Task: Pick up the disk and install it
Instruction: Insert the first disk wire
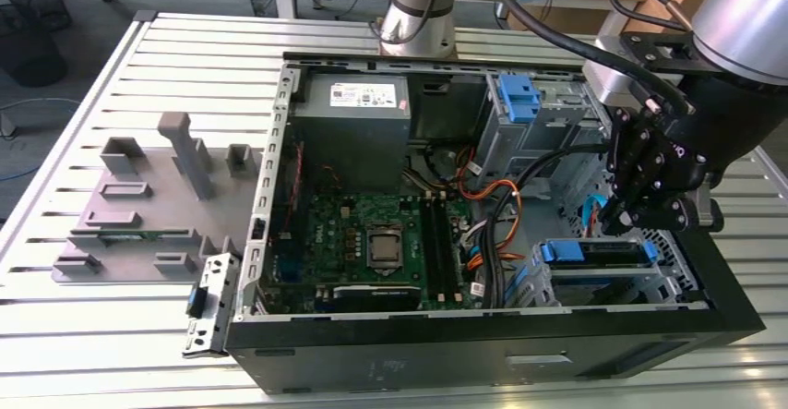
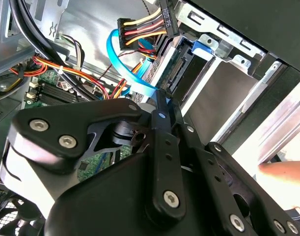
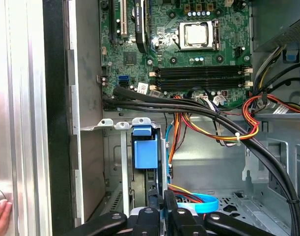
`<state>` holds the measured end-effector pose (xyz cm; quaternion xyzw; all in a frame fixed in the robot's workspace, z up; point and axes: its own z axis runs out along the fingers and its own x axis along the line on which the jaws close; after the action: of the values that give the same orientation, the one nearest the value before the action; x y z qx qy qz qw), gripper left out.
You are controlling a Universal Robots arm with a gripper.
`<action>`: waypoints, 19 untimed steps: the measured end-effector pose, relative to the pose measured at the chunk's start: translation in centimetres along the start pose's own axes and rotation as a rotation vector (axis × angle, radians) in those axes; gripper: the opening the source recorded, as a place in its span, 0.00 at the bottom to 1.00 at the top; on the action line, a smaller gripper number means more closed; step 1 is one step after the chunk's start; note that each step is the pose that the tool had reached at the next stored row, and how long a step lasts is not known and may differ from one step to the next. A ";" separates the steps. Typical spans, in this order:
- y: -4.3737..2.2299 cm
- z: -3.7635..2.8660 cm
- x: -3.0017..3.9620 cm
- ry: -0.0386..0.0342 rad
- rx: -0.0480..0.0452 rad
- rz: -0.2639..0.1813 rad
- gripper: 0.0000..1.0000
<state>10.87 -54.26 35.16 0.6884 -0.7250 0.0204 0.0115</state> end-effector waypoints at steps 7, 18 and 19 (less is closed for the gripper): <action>0.00 0.01 0.00 0.0000 0.0000 0.000 0.16; -0.05 0.03 0.00 -0.0002 0.0000 0.000 0.24; -0.10 0.03 -0.01 -0.0002 0.0000 0.000 0.24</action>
<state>10.98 -54.26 35.14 0.6884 -0.7250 0.0203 0.0114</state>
